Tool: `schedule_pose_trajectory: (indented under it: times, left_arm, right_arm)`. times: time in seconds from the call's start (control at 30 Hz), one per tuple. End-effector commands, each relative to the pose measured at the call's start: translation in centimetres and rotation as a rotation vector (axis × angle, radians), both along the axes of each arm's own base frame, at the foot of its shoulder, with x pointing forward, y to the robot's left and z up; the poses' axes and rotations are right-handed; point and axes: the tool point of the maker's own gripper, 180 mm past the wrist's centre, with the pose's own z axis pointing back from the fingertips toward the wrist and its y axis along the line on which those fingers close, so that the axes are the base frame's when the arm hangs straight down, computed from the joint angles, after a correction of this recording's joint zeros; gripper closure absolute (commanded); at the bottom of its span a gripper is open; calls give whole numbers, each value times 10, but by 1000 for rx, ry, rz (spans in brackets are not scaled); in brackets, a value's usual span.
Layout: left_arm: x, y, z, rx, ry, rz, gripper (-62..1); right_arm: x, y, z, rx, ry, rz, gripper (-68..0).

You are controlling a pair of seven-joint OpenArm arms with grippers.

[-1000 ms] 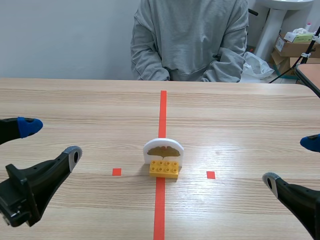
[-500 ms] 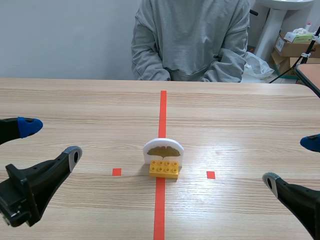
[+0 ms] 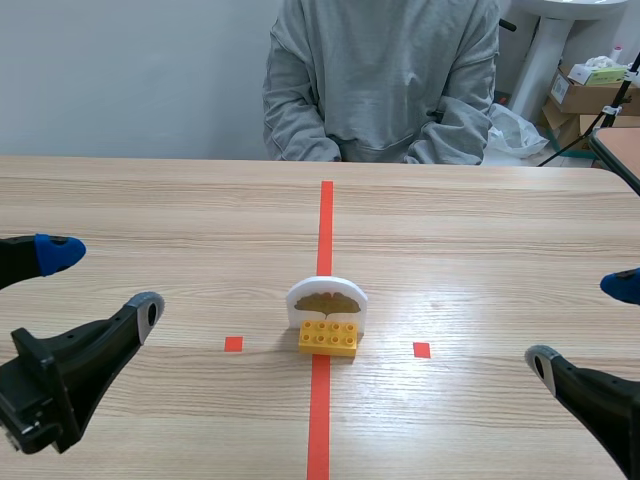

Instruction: Do the leaf sorting experiment

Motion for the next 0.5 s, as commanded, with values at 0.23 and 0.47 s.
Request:
schedule_pose_trajectory:
  times: [0.23,0.47]
  left_arm:
    - [2,-2,7,-18,-21,-3,-572]
    - [2,-2,7,-18,-21,-3,-572]
  right_arm:
    - [4,5,9,7,-29,21,-667]
    - [5,2,6,-19,-18,23,-667]
